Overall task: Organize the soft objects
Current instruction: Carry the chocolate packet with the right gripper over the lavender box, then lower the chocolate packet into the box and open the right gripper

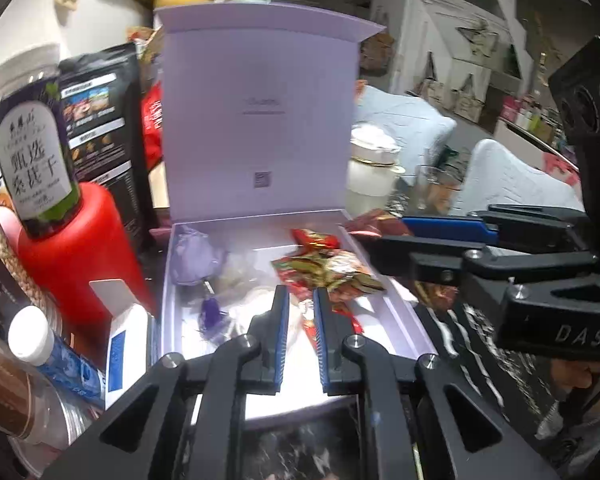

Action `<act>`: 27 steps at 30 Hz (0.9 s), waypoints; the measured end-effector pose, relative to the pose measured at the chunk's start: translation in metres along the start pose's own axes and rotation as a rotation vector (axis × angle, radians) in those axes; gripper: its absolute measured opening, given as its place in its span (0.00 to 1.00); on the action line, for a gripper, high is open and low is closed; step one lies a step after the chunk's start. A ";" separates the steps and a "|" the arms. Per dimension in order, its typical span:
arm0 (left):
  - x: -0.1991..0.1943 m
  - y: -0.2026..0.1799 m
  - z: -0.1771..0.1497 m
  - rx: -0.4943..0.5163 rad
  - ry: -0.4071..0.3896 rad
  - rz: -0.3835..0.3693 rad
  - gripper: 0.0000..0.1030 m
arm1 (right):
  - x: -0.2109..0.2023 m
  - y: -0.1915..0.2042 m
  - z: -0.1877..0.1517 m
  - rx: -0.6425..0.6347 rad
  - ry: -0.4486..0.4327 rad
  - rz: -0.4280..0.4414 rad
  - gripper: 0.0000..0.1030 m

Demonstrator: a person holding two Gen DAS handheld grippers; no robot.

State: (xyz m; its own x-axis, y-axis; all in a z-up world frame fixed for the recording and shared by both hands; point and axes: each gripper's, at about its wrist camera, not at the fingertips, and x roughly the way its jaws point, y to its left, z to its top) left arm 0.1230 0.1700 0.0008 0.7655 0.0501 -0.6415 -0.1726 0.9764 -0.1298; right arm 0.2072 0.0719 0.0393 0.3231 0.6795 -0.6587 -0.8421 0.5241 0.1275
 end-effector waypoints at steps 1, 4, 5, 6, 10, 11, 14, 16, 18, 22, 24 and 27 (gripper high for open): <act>0.006 0.002 -0.001 -0.002 0.012 0.007 0.12 | 0.003 -0.002 0.000 0.000 0.008 -0.003 0.30; 0.016 0.006 -0.004 -0.020 0.032 0.015 0.12 | 0.018 -0.010 -0.003 -0.004 0.045 -0.021 0.33; 0.018 0.007 -0.004 -0.021 0.030 0.013 0.12 | 0.023 -0.013 -0.004 0.002 0.055 -0.022 0.35; 0.021 0.008 -0.004 -0.024 0.028 0.013 0.12 | 0.026 -0.016 -0.005 0.006 0.063 -0.019 0.42; 0.028 0.010 -0.003 -0.034 0.036 0.021 0.12 | 0.036 -0.023 -0.009 0.020 0.073 -0.018 0.51; 0.029 0.011 -0.002 -0.036 0.037 0.024 0.12 | 0.038 -0.026 -0.010 0.027 0.077 -0.019 0.51; 0.033 0.010 -0.002 -0.034 0.045 0.033 0.12 | 0.042 -0.029 -0.012 0.040 0.083 -0.013 0.51; 0.036 0.010 -0.003 -0.034 0.053 0.033 0.12 | 0.043 -0.031 -0.014 0.045 0.084 -0.015 0.51; 0.037 0.009 -0.003 -0.032 0.060 0.034 0.12 | 0.045 -0.033 -0.016 0.054 0.088 -0.015 0.51; 0.035 0.006 -0.002 -0.022 0.063 0.041 0.12 | 0.044 -0.036 -0.019 0.070 0.091 -0.017 0.51; 0.032 0.004 0.000 -0.019 0.059 0.048 0.12 | 0.043 -0.037 -0.021 0.079 0.090 -0.022 0.51; 0.025 0.001 0.004 -0.011 0.051 0.055 0.12 | 0.038 -0.038 -0.022 0.093 0.084 -0.024 0.51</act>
State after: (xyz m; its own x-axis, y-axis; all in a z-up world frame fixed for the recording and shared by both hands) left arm 0.1443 0.1734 -0.0125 0.7219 0.0923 -0.6859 -0.2204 0.9701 -0.1014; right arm 0.2423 0.0667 -0.0072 0.3019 0.6227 -0.7219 -0.7898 0.5874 0.1764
